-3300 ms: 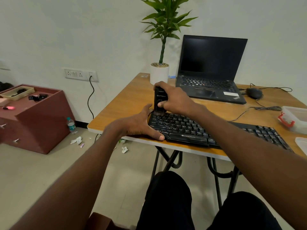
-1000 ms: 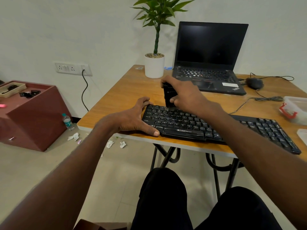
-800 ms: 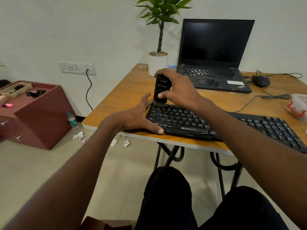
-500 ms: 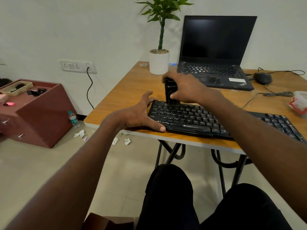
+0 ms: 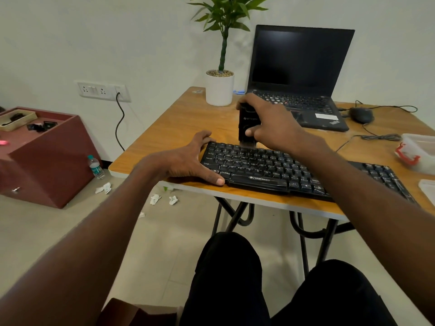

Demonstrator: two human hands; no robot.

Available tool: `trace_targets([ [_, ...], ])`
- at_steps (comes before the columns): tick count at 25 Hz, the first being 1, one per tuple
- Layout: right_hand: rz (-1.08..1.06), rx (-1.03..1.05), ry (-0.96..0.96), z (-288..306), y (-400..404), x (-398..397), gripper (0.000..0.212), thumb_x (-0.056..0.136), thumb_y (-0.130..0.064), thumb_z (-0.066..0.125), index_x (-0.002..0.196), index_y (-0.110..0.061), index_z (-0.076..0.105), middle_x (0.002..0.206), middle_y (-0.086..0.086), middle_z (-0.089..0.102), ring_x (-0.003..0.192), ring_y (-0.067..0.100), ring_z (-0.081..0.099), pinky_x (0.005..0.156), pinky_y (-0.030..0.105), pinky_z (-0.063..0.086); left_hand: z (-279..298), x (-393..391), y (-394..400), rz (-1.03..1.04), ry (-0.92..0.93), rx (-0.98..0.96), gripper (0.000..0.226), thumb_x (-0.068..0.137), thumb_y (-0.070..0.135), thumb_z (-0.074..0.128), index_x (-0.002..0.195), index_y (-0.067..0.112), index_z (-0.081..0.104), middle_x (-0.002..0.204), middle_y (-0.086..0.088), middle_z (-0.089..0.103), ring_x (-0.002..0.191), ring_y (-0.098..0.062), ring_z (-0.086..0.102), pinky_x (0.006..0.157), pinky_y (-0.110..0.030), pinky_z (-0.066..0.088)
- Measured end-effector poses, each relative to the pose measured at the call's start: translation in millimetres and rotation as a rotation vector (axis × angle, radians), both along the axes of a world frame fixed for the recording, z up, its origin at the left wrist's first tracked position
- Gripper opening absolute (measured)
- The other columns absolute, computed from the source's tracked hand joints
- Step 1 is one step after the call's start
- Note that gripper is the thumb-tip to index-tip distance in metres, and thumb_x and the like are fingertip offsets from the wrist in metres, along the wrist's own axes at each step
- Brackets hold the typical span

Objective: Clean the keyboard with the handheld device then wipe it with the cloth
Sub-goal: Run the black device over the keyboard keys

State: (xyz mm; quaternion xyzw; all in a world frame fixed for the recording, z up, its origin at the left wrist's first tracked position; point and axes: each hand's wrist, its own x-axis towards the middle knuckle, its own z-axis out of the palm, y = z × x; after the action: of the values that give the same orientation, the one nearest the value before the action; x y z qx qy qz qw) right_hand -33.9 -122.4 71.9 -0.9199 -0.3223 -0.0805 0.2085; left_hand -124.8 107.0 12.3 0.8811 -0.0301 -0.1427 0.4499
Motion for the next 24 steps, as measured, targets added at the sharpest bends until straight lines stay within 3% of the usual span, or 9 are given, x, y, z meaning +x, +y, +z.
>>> trace_targets([
  [2,-0.033,-0.051,-0.001,-5.4,-11.4,-1.7,0.065,0.089,-0.006,0.072,0.141,-0.032,0.044,0.132,0.014,0.061,0.112,0.033,0.063,0.063,0.023,0.049,-0.9,1.7,-0.2,-0.002,-0.004,0.001,0.152,0.046,0.05,0.1,0.163,0.042,0.004,0.166,0.011,0.025,0.14,-0.018,0.041,0.114,-0.032,0.043],
  [5,-0.177,-0.13,-0.051,-3.0,-29.6,-0.5,0.068,0.088,-0.003,0.071,0.143,-0.027,0.042,0.126,0.018,0.063,0.109,0.038,0.064,0.08,0.042,0.056,-0.5,3.9,-1.0,-0.005,-0.009,0.028,0.141,0.056,0.046,0.095,0.164,0.041,0.005,0.167,0.008,0.025,0.137,-0.017,0.041,0.104,-0.026,0.043],
  [7,-0.134,0.031,-0.005,-0.6,-27.6,1.5,0.07,0.087,0.001,0.07,0.144,-0.029,0.043,0.122,0.011,0.062,0.102,0.031,0.064,0.071,0.03,0.058,-0.9,6.0,-4.1,0.018,-0.05,0.002,0.126,0.067,0.057,0.085,0.165,0.04,0.008,0.169,0.008,0.024,0.143,-0.02,0.037,0.109,-0.031,0.038],
  [9,-0.05,0.144,0.04,-0.2,-17.4,-1.6,0.076,0.088,0.003,0.068,0.147,-0.036,0.041,0.125,0.005,0.057,0.1,0.022,0.06,0.056,0.012,0.049,-5.6,7.2,-13.9,0.085,-0.186,-0.052,0.104,0.078,0.071,0.07,0.163,0.04,0.019,0.165,0.009,0.033,0.148,-0.022,0.037,0.117,-0.041,0.039],
  [12,-0.008,0.123,0.086,-11.5,-13.0,1.2,0.075,0.089,-0.001,0.067,0.147,-0.043,0.041,0.134,0.006,0.059,0.11,0.025,0.063,0.061,0.016,0.052,-23.8,9.4,-29.1,0.184,-0.392,0.076,0.083,0.083,0.086,0.053,0.154,0.046,0.036,0.147,0.014,0.056,0.131,-0.018,0.058,0.113,-0.053,0.047],
  [16,-0.164,-0.058,0.006,-0.4,-23.9,6.1,0.073,0.088,-0.003,0.07,0.148,-0.036,0.044,0.135,0.009,0.062,0.117,0.029,0.062,0.087,0.035,0.055,-34.5,11.7,-34.0,0.225,-0.512,0.219,0.076,0.091,0.08,0.046,0.152,0.035,0.043,0.142,0.006,0.064,0.12,-0.018,0.064,0.108,-0.051,0.052],
  [20,-0.009,0.084,0.079,-5.7,-18.1,-3.1,0.073,0.088,-0.004,0.073,0.147,-0.038,0.046,0.139,0.005,0.06,0.12,0.025,0.061,0.08,0.027,0.053,-36.0,13.0,-33.6,0.223,-0.537,0.238,0.071,0.095,0.075,0.045,0.15,0.03,0.047,0.14,0.003,0.066,0.121,-0.019,0.064,0.106,-0.05,0.052],
  [22,-0.066,0.094,0.029,-11.5,-24.3,-0.2,0.071,0.089,-0.003,0.072,0.148,-0.035,0.047,0.136,0.009,0.062,0.117,0.029,0.063,0.078,0.024,0.05,-36.6,13.8,-33.4,0.223,-0.543,0.228,0.069,0.096,0.073,0.046,0.15,0.03,0.047,0.14,0.003,0.066,0.121,-0.02,0.064,0.106,-0.049,0.052],
  [24,-0.099,0.148,-0.004,-15.0,-31.4,3.3,0.07,0.089,-0.002,0.072,0.146,-0.033,0.048,0.128,0.007,0.064,0.111,0.027,0.064,0.073,0.012,0.044,-36.7,13.8,-32.8,0.228,-0.544,0.221,0.066,0.098,0.069,0.047,0.15,0.029,0.048,0.14,0.002,0.066,0.12,-0.02,0.064,0.105,-0.048,0.052],
])
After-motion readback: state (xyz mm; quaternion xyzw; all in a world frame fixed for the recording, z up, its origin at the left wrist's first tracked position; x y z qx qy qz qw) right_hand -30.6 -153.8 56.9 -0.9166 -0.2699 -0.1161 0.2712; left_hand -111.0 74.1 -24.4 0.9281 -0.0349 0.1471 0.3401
